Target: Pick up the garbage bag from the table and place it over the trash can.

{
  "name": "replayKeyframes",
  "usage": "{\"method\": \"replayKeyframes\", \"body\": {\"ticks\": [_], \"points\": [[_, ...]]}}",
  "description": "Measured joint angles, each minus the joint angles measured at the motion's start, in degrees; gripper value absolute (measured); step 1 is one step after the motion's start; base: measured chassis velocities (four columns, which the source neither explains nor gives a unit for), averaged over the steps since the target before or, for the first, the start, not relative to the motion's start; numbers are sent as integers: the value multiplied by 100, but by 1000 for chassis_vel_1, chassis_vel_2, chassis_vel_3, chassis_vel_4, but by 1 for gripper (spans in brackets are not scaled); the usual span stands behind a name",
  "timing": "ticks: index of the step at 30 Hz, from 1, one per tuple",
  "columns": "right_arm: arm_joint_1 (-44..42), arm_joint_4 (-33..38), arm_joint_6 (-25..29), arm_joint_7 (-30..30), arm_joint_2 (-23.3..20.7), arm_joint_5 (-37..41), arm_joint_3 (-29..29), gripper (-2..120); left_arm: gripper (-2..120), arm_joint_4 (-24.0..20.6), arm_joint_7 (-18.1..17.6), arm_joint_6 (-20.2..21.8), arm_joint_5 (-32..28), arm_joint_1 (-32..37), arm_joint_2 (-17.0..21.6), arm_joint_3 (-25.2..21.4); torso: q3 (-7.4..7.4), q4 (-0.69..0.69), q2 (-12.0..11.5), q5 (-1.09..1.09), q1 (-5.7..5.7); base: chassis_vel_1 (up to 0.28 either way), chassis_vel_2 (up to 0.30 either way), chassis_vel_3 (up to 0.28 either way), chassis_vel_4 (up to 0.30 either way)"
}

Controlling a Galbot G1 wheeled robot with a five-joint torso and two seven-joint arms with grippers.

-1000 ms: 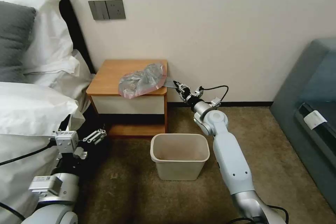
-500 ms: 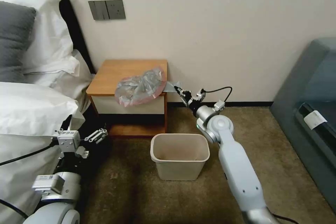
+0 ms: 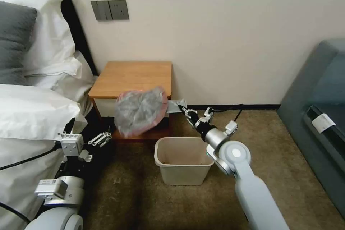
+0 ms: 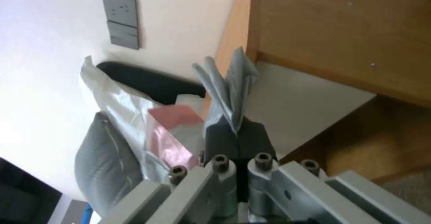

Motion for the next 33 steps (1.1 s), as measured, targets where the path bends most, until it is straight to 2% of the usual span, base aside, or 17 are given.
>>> {"method": "replayKeyframes", "body": {"ticks": [7,13,20,31,33], "points": [[-701,469,-31,46,-408,-285,-7,0,100,59,47,-116,30,25,-15,34,0,-1,1,0,0,0,0,0,0],[-937,591,-43,100,-458,-386,-19,0,100,141,56,-135,27,-19,2,72,0,-1,0,1,0,0,0,0,0],[-1352,737,136,82,-583,-903,18,0,100,263,58,-144,11,-105,25,173,1,-1,1,2,0,0,0,0,0],[-1636,858,170,259,-979,-852,344,0,100,475,58,-155,39,-218,-16,331,0,-1,0,1,0,0,0,0,0],[-1582,776,180,496,-1043,-803,353,0,100,545,57,-167,74,-248,-55,405,1,-1,0,1,0,0,0,0,0]]}}
